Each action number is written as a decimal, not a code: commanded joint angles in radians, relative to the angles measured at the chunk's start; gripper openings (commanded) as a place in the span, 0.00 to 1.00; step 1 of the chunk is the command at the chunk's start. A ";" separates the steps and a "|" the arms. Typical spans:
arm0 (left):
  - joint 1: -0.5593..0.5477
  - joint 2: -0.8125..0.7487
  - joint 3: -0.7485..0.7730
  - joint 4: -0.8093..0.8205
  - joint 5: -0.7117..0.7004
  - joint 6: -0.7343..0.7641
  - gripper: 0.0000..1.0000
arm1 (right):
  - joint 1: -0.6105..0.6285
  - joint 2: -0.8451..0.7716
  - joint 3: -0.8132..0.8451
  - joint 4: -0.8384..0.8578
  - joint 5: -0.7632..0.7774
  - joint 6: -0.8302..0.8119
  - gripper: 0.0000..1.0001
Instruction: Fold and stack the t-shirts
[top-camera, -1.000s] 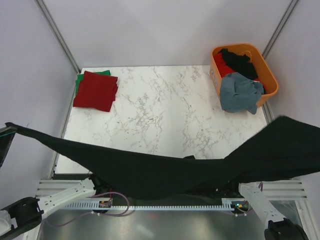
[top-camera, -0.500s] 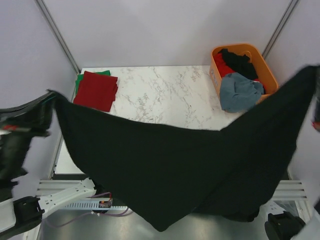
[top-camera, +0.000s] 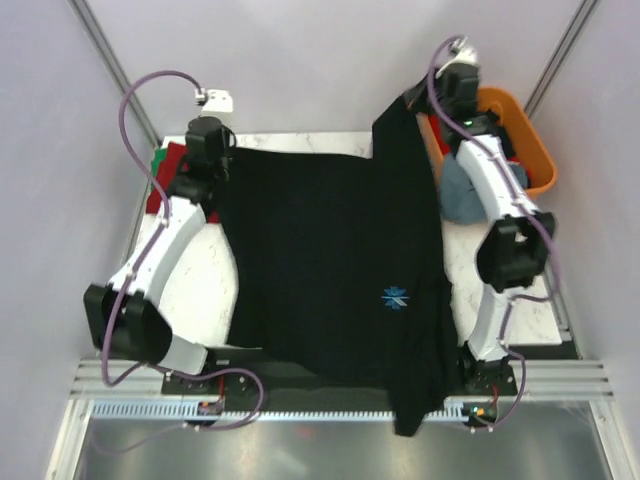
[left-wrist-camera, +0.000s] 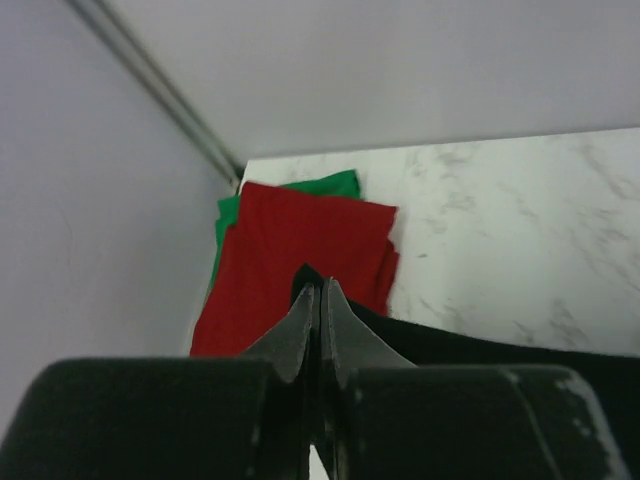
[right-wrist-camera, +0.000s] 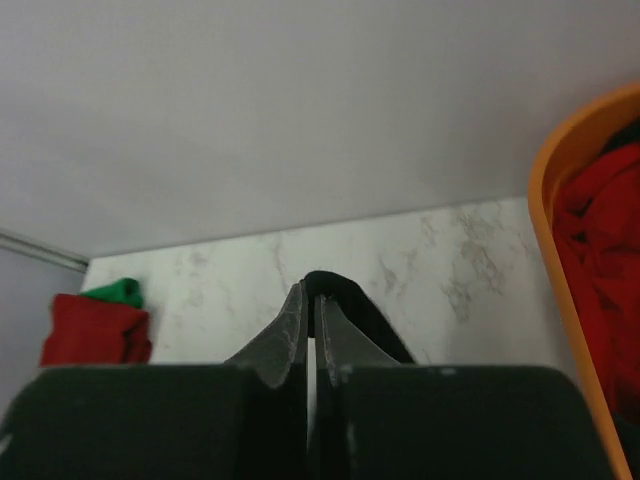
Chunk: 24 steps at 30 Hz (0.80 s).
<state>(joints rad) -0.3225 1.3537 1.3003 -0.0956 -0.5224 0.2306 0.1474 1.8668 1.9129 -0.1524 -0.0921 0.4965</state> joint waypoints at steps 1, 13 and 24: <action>0.180 0.248 0.208 -0.192 0.117 -0.276 0.06 | 0.001 0.154 0.258 -0.080 0.044 -0.026 0.07; 0.315 0.319 0.400 -0.549 0.375 -0.479 1.00 | 0.032 0.028 0.036 -0.177 0.086 -0.016 0.98; 0.315 -0.174 -0.132 -0.569 0.491 -0.620 0.97 | 0.231 -0.396 -0.723 -0.246 0.134 0.089 0.98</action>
<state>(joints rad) -0.0105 1.2392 1.3052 -0.6327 -0.1295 -0.2878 0.3611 1.4914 1.3678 -0.3527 0.0204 0.5293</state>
